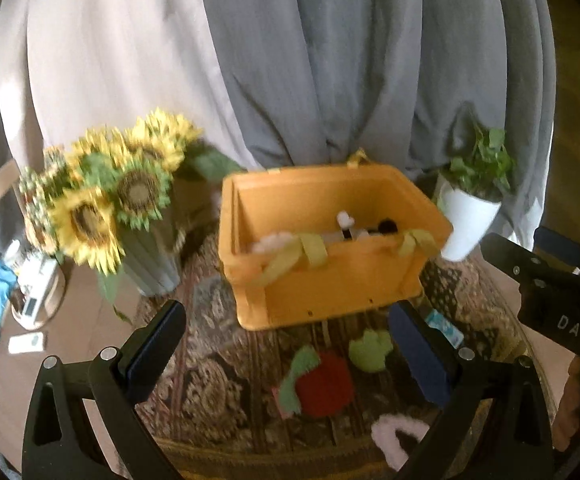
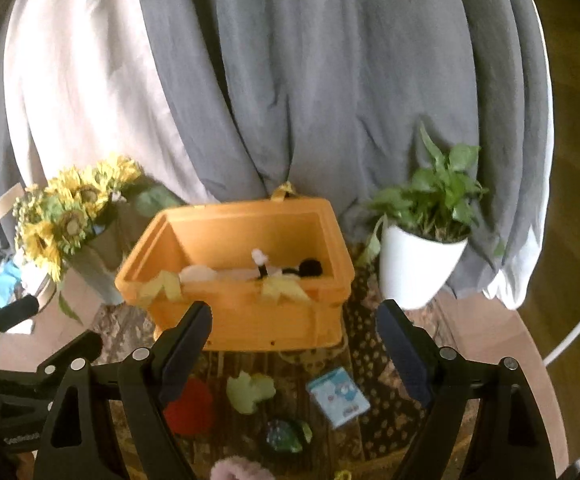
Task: Organize soft objects
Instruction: 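Withdraw both tools from the crate back toward the remaining toys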
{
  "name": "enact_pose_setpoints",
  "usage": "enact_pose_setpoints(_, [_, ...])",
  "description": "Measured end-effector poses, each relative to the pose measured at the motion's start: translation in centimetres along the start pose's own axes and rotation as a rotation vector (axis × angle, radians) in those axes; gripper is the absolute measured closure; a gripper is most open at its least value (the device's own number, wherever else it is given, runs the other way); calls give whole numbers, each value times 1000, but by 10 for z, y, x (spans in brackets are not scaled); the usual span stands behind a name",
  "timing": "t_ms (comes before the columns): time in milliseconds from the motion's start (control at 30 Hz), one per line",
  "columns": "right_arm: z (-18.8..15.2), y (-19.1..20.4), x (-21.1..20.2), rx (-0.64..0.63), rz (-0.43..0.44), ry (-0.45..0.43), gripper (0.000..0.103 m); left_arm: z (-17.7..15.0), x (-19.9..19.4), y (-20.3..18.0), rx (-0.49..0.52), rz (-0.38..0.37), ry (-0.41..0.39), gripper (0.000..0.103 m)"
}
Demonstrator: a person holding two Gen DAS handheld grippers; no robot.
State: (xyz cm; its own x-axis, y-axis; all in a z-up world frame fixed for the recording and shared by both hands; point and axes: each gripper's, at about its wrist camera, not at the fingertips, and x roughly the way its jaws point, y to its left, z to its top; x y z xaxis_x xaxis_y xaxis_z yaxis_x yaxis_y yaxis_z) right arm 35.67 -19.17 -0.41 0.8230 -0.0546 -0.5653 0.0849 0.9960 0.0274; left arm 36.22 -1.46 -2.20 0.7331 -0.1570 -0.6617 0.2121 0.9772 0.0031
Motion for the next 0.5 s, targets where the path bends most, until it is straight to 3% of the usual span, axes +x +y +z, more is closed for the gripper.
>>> enact_pose_setpoints(500, [-61,1,29,4,17,179,18,-51,37,-3,30,-66,164,0])
